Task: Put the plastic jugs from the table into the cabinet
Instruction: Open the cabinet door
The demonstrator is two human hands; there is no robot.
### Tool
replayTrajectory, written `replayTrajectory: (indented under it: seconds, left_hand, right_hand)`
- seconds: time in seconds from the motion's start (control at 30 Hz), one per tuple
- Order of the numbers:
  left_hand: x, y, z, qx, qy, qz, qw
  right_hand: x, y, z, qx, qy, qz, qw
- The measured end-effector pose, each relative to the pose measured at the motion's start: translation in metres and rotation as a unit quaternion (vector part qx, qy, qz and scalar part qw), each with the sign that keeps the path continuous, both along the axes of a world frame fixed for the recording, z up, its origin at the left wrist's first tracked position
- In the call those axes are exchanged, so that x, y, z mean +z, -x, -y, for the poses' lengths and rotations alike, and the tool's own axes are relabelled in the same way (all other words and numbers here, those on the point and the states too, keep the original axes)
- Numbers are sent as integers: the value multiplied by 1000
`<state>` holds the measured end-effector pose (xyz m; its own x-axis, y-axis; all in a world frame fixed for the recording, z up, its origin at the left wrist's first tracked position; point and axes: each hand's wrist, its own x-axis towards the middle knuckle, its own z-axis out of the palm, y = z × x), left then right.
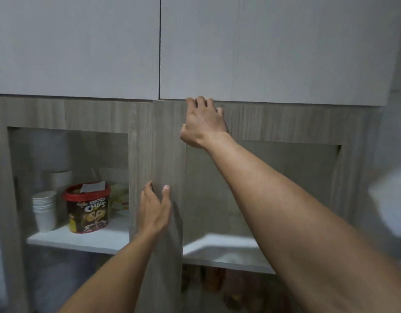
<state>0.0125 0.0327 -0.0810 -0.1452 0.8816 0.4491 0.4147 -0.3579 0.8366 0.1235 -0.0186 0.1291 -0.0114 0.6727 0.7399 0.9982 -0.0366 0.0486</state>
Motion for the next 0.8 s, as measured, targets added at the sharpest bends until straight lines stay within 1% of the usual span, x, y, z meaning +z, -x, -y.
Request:
replayTrajectory:
  seconds: [0.13,0.2,0.37,0.47,0.57,0.7,0.8]
  left_hand:
    - [-12,21,21,-35,61,1,997]
    - [-20,36,40,-64,59,5,996]
    - [-24,66,108,-81,-36,-38,995]
    - [-26,77,147,-84,-59,-76,992]
    - [-28,88,181,-94,-103,-104,985]
    - [-31,87,227,-136,-131,-132,973]
    - [-29,84,263,-177,-165,-171,955]
  right_hand:
    - [-2,14,27,-13,-4,8,1000]
    - [-1,22,49,-23,5,6,1000]
    - [2,49,117,-26,23,-66,997]
    - [4,63,159,-29,33,-103,994]
    - [6,77,206,-29,31,-141,989]
    - [-1,88,260,-47,58,-154,985]
    - [-2,92,302,-69,42,-160,984]
